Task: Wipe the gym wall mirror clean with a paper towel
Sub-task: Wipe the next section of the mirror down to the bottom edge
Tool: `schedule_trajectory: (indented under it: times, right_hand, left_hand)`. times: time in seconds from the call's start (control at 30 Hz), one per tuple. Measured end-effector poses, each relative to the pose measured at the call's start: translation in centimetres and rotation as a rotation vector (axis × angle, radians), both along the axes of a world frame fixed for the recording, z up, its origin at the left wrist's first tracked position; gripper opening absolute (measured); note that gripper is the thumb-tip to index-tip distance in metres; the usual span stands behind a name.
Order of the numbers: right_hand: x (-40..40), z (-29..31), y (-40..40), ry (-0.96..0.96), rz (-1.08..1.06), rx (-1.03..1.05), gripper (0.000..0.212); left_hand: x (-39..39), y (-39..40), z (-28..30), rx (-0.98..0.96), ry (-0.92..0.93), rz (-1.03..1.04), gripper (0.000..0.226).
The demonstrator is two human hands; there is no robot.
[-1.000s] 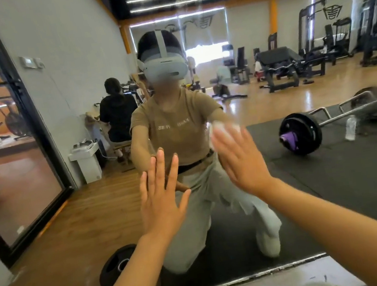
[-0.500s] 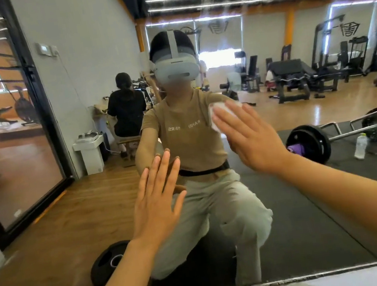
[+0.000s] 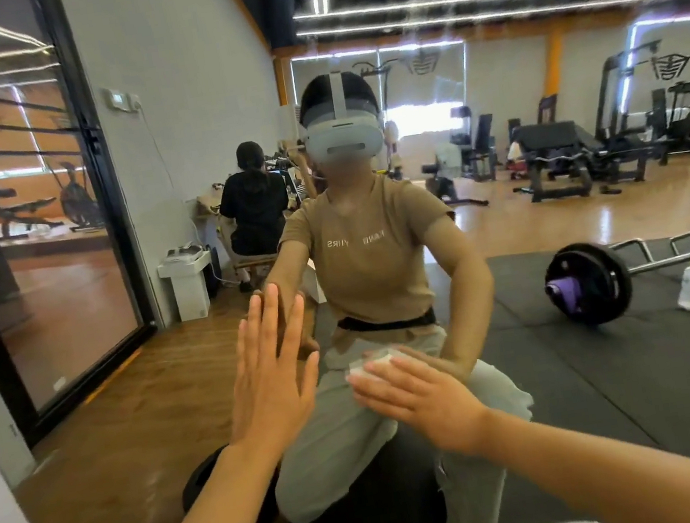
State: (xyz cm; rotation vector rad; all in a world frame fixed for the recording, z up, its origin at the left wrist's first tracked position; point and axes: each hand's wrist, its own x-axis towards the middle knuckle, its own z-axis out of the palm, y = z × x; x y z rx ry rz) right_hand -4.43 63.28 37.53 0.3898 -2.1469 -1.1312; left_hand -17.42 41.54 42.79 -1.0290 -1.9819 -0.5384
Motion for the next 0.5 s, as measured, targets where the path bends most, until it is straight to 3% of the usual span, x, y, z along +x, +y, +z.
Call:
schedule_trajectory:
  times: [0.17,0.23,0.33,0.43,0.5]
  right_hand:
    - [0.7,0.7,0.3,-0.064,-0.048,0.069,0.077]
    - [1.0,3.1,0.3,-0.029,-0.008,-0.004,0.078]
    - [0.4,9.9,0.1,0.198,0.099,-0.241,0.065]
    - [-0.1,18.4,-0.2,0.453,0.101,-0.476,0.073]
    - [-0.6,23.1,-0.6,0.591,0.121,-0.598,0.061]
  left_hand:
    - [-0.4,-0.5,0.0,-0.043,0.023,0.011,0.072]
    - [-0.8,-1.0,-0.3,-0.067,0.037,0.023,0.073]
    - [-1.1,-1.5,-0.7,-0.095,0.051,0.043,0.074]
    - [-1.3,-1.6,-0.8,-0.096,0.063,0.045,0.072]
    - [-1.2,-1.4,-0.7,-0.080,0.059,0.041,0.070]
